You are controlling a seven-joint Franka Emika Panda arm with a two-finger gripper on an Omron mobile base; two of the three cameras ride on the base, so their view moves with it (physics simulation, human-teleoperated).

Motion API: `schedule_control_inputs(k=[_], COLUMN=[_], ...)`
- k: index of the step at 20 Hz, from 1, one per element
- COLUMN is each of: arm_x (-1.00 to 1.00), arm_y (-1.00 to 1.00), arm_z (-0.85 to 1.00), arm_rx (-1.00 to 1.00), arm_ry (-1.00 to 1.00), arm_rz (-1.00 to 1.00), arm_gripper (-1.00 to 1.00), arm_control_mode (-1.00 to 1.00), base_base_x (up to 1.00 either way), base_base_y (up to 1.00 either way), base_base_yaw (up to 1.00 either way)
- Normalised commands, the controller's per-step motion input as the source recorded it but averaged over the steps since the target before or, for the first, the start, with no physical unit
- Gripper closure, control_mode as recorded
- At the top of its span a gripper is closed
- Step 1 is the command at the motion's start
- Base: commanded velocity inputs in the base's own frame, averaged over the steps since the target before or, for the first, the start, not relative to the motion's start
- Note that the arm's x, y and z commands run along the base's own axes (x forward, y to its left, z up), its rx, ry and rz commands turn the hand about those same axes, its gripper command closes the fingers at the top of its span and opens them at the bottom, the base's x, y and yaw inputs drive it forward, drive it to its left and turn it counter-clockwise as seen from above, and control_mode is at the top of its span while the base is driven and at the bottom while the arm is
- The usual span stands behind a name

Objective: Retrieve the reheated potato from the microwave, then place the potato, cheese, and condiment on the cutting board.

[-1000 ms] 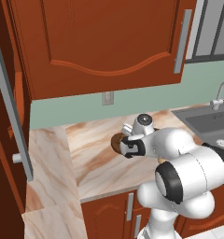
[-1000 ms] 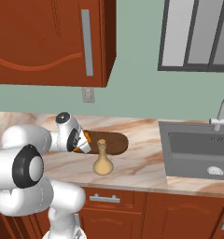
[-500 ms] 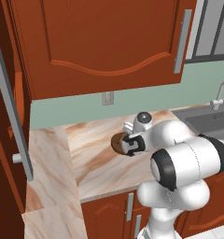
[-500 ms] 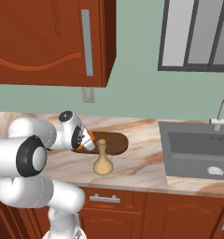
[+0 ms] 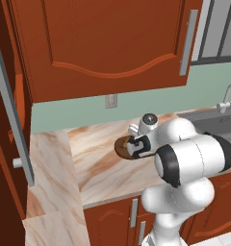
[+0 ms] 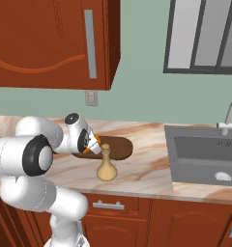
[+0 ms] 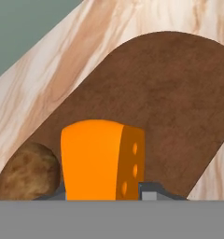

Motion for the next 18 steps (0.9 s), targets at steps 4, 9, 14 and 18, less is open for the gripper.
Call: schedule_control_inputs(k=[4, 9, 14, 18], arm_x=[0.18, 0.22, 0.19, 0.17], arm_y=[-0.09, -0.10, -0.09, -0.03], arm_z=[-0.02, -0.07, -0.09, -0.09], arm_rx=[0.00, 0.00, 0.00, -0.01], arm_ry=[0.01, 0.05, 0.05, 0.04], arm_rz=[0.01, 0.01, 0.01, 0.01], arm_gripper=[1.00, 1.00, 1.00, 1.00], arm_control_mode=[-1.00, -1.00, -1.00, -1.00], base_base_x=[0.00, 0.00, 0.00, 0.00], base_base_y=[0.00, 0.00, 0.00, 0.00], base_base_yaw=[0.00, 0.00, 0.00, 0.00])
